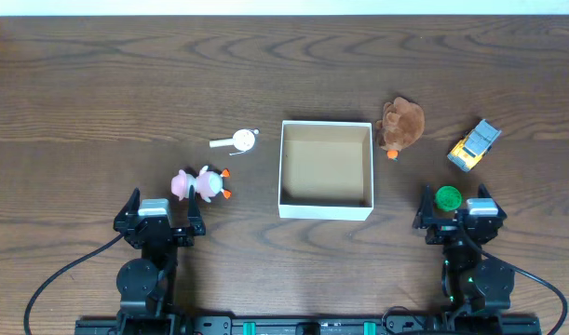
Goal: Pack container
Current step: 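Move the right gripper over the yellow-grey toy truck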
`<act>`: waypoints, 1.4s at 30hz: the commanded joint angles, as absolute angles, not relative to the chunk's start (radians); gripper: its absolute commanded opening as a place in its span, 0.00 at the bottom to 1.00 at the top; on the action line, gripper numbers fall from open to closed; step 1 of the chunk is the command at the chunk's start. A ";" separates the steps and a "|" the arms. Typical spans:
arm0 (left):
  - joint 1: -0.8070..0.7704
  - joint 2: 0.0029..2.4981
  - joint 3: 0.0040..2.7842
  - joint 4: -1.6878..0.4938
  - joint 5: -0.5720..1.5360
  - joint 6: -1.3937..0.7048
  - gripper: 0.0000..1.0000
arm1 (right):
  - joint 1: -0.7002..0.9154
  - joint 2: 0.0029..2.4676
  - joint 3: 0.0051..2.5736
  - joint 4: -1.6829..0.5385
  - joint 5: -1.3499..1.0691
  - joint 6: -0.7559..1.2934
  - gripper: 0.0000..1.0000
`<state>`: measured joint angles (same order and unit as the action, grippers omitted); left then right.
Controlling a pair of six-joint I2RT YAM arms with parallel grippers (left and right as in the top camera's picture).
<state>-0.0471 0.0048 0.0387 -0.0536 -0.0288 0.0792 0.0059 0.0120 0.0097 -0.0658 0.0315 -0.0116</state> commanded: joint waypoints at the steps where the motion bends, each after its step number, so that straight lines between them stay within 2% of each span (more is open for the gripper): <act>1: -0.042 0.004 0.004 -0.069 -0.022 0.086 0.98 | -0.003 0.012 0.007 -0.065 0.080 0.040 0.99; 5: -0.042 0.004 0.004 -0.069 -0.022 0.086 0.98 | -0.003 0.078 0.048 -0.090 0.167 0.129 0.99; 10: -0.042 0.004 0.004 -0.069 -0.022 0.086 0.98 | -0.003 0.262 0.207 -0.102 0.299 0.136 0.99; 16: -0.042 0.004 0.004 -0.069 -0.022 0.086 0.98 | 0.004 0.621 0.482 -0.132 0.315 0.115 0.99; 25: -0.042 0.004 0.004 -0.069 -0.021 0.086 0.98 | 0.056 1.192 0.933 -0.311 0.353 0.119 0.99; 30: -0.042 0.004 0.004 -0.069 -0.021 0.086 0.98 | 0.086 1.413 1.062 -0.303 0.306 0.119 0.99; 40: -0.042 0.004 0.004 -0.069 -0.022 0.086 0.98 | 0.065 1.536 1.072 -0.243 0.298 0.120 0.99; 42: -0.042 0.004 0.004 -0.069 -0.022 0.086 0.98 | 0.059 1.536 1.073 -0.255 0.369 0.194 0.99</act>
<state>-0.0467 0.0048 0.0383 -0.0540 -0.0254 0.0792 0.0734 1.5394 1.0504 -0.2497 0.2947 0.1192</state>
